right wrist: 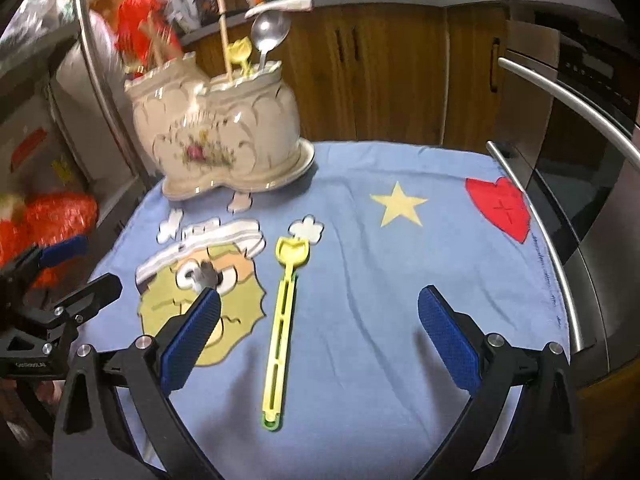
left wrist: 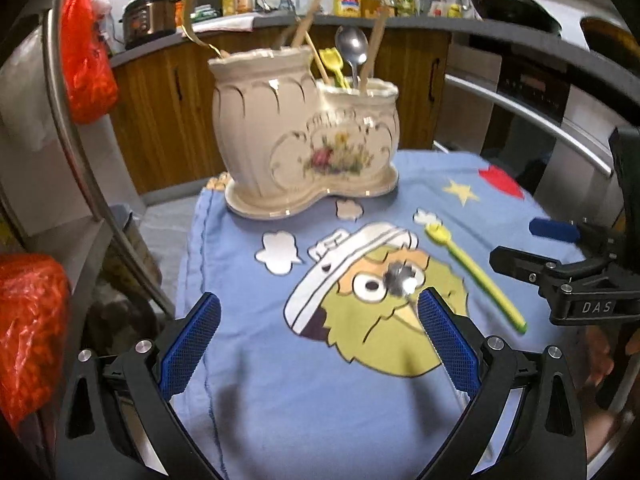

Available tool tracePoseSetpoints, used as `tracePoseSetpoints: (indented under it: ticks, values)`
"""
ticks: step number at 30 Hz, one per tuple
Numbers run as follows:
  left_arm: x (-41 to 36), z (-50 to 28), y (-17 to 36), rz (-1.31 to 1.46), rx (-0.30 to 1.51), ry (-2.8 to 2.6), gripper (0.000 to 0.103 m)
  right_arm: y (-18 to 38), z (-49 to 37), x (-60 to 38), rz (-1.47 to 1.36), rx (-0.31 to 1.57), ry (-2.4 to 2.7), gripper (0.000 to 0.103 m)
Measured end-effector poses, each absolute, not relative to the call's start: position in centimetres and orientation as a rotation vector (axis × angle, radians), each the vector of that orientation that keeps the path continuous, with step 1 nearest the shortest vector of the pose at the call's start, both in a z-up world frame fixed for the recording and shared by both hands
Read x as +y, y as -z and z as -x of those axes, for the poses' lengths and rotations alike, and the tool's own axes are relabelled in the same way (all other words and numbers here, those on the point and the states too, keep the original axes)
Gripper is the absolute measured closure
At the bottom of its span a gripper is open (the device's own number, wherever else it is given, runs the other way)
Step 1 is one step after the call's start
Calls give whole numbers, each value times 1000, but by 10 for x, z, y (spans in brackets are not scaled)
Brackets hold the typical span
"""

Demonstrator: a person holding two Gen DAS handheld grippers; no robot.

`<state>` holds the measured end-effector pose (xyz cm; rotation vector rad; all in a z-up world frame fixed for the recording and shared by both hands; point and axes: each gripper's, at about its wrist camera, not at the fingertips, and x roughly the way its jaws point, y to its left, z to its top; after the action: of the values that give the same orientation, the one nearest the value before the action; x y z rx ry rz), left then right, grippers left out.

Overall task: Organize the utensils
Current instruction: 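Move the right tool to the last yellow spatula while the left tool goes to a flower-handled spoon, then close the left tool on the flower-handled spoon while the right tool grasps the yellow spatula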

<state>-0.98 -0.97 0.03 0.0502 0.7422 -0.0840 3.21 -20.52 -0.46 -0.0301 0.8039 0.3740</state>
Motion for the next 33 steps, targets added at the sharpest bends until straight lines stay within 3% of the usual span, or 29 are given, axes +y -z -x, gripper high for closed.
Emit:
tracePoseSetpoints:
  ticks: [6,19,24,27,33]
  values:
    - [-11,9,10,-71,768,98,5,17,-36,-194,90,853,-399,9]
    - [-17,7,13,-88,780,107,5,25,-42,-173,174,872,-430,66]
    - [-20,6,14,-84,787,127,5,25,-48,-172,166,874,-429,72]
    - [-24,5,15,-73,798,154,5,25,-49,-168,194,863,-434,92]
    - [-37,4,19,-80,816,193,5,18,-53,-187,98,861,-423,93]
